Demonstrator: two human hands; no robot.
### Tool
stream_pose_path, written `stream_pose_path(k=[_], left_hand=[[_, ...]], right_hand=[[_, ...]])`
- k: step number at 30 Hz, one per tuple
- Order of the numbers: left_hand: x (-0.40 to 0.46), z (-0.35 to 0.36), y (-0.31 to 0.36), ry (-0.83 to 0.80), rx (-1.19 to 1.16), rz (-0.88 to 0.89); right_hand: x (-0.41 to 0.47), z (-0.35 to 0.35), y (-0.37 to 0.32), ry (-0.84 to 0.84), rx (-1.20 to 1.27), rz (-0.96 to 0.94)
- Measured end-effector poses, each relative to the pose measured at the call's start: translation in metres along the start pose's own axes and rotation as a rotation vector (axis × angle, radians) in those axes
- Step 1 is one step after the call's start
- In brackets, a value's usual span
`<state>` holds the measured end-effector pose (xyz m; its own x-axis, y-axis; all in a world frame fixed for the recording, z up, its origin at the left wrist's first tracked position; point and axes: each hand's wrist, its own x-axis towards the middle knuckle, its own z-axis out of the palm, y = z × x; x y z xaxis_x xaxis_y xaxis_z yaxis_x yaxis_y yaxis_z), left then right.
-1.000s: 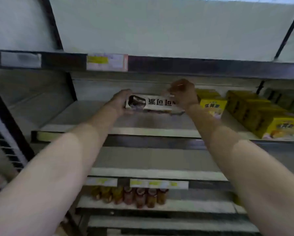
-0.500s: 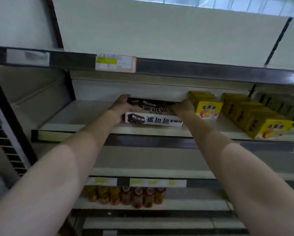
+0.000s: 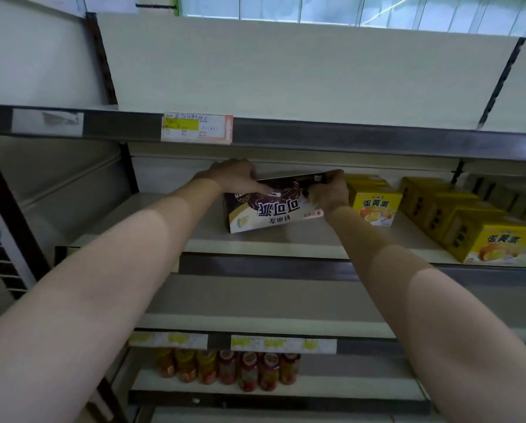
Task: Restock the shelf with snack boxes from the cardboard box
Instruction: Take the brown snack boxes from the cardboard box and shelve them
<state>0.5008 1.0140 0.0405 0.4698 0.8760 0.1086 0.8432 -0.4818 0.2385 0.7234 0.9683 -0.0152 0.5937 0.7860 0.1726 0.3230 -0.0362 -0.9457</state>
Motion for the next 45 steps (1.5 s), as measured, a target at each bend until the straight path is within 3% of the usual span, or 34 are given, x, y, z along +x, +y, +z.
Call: stream_pose_path(k=[5,9,11,13,16,20,24,35,41,45], left_hand=[[0.017,0.011,0.014,0.045,-0.187,0.033],[0.022,0.008,0.014,0.075,-0.341,-0.082],[0.021,0.002,0.01,0.12,-0.525,-0.163],[0.017,0.002,0.006,0.091,-0.749,-0.243],[0.009,0.008,0.011,-0.013,-0.892,-0.319],[0.004,0.011,0.01,-0.099,-0.873,-0.351],[-0.002,0.007,-0.004,-0.082,-0.858,-0.344],[-0.008,0.004,-0.032,0.273,-0.812,-0.223],[-0.013,0.002,-0.045,0.302,-0.888,-0.222],[-0.005,0.01,-0.061,0.32,-0.774,-0.201]], right_hand=[[-0.003,0.004,0.003,-0.059,0.117,0.006],[-0.009,0.007,0.007,-0.082,0.121,0.07],[-0.014,0.012,0.007,-0.101,0.132,0.127],[-0.019,0.017,0.006,-0.247,0.174,0.22],[-0.028,0.024,0.003,-0.514,0.31,0.28],[-0.032,0.026,-0.001,-0.578,0.329,0.228],[-0.03,0.024,-0.015,-0.57,0.099,0.095],[-0.025,0.041,-0.062,-0.562,-0.258,-0.183],[-0.025,0.048,-0.08,-0.575,-0.393,-0.319],[-0.026,0.05,-0.089,-0.55,-0.806,-0.553]])
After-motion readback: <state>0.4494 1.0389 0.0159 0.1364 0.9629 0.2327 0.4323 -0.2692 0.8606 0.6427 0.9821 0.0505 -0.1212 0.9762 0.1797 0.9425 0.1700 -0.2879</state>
